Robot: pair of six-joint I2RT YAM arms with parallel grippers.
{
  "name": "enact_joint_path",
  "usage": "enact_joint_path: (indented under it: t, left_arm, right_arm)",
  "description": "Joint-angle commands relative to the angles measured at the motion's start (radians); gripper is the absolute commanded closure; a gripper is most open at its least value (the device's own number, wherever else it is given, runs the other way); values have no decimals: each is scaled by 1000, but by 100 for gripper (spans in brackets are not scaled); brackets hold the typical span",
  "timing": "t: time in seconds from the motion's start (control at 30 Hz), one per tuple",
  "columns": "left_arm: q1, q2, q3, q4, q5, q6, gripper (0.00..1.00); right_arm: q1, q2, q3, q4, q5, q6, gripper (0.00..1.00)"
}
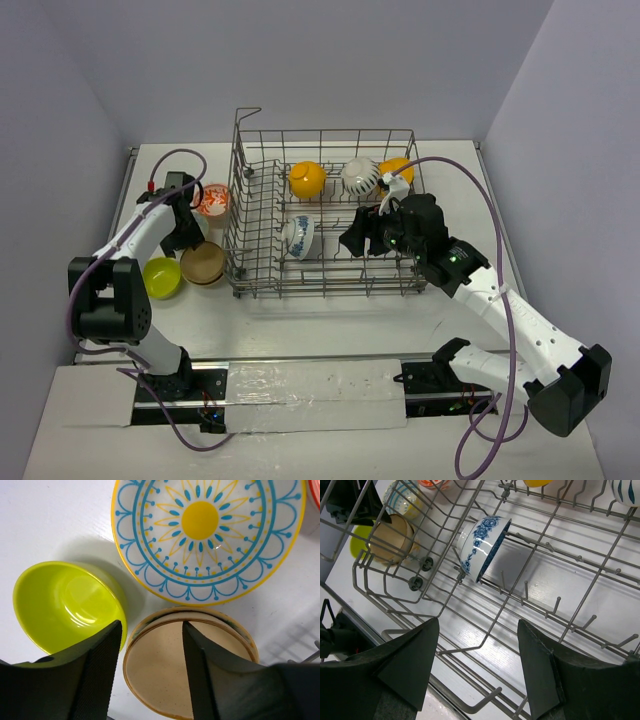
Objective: Load the bowls into the dish rack
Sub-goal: Pick up the bowl from the corner of the board.
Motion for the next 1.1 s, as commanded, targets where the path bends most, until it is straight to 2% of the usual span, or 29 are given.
enact_joint_path:
  t: [0.0,0.23,0.43,0.6,1.07]
  left_arm:
    - [-2,-24,53,-2,-33,5,43]
    - [1,-61,125,-57,-90,26,36]
    - [55,-15,177,-30,-90,29,32]
    - [124,60,205,-10,-70,32,32]
    - [129,173,117,106,-68,37,39]
  right_arm:
    - [-4,-3,1,40,10,-8,28]
    - [-4,3,4,40,3,-10,28]
    - [-4,6,4,41,-2,-10,28]
    - [-4,12,3,43,-6,-10,28]
    - [-6,32,4,46,-6,-11,28]
